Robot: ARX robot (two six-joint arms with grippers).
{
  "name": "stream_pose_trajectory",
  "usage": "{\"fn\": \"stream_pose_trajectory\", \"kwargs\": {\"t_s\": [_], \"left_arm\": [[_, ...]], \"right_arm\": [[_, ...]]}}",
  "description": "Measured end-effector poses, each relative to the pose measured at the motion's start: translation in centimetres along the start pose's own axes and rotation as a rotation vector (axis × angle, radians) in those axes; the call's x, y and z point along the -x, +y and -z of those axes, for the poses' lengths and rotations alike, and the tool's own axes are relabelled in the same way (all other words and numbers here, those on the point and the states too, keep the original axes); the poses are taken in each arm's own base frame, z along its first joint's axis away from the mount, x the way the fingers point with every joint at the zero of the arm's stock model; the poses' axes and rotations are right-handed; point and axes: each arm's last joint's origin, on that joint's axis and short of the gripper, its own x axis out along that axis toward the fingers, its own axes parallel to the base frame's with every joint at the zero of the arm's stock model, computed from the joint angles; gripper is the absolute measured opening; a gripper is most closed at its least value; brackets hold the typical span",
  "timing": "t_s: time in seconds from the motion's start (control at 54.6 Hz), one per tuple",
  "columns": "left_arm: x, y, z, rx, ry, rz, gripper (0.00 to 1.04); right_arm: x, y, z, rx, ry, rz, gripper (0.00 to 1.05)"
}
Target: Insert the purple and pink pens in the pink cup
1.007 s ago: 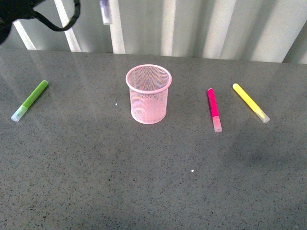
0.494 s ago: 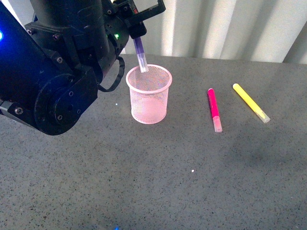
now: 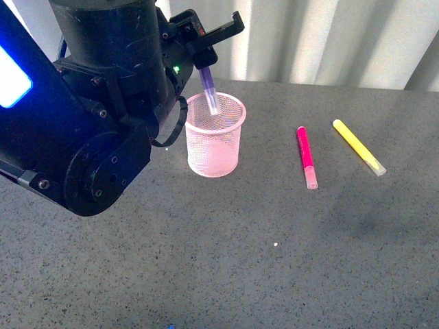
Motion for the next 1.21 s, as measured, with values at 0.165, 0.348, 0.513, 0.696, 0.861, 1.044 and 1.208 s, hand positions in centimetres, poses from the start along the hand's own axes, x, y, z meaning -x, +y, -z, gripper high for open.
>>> {"fn": "stream_pose_trajectory", "kwargs": {"t_s": [0.165,0.348,0.513,0.696,0.861,1.044,1.208], "left_arm": [[0.1,0.2,0.3,-0.002,0.001,-0.003,0.13],[0.1,0.4,0.7,-0.024,0.015,-0.009,0.23],[0.1,0.5,0.7,-0.033,0.016,-0.011,0.58],[0.9,1.1,0.3,-0.043,0.052,-0.019,0.96],[2.1,0.7,-2.7,-0.051,0.146,0.02,0.98],[5.1,0.8,-7.6,-0.041,0.237,0.094,0.98],[8.8,2.2,-12.5,-0.049,0.21,0.112,0.98]], "right_arm": [[0.0,0.0,0.0,0.0,0.0,0.0,0.98],[0.0,0.0,0.0,0.0,0.0,0.0,0.98],[0.0,0.0,0.0,0.0,0.0,0.0,0.98],[0.0,0.0,0.0,0.0,0.0,0.0,0.98],[0.0,0.0,0.0,0.0,0.0,0.0,0.98],[0.0,0.0,0.0,0.0,0.0,0.0,0.98],[0.0,0.0,0.0,0.0,0.0,0.0,0.98]]}}
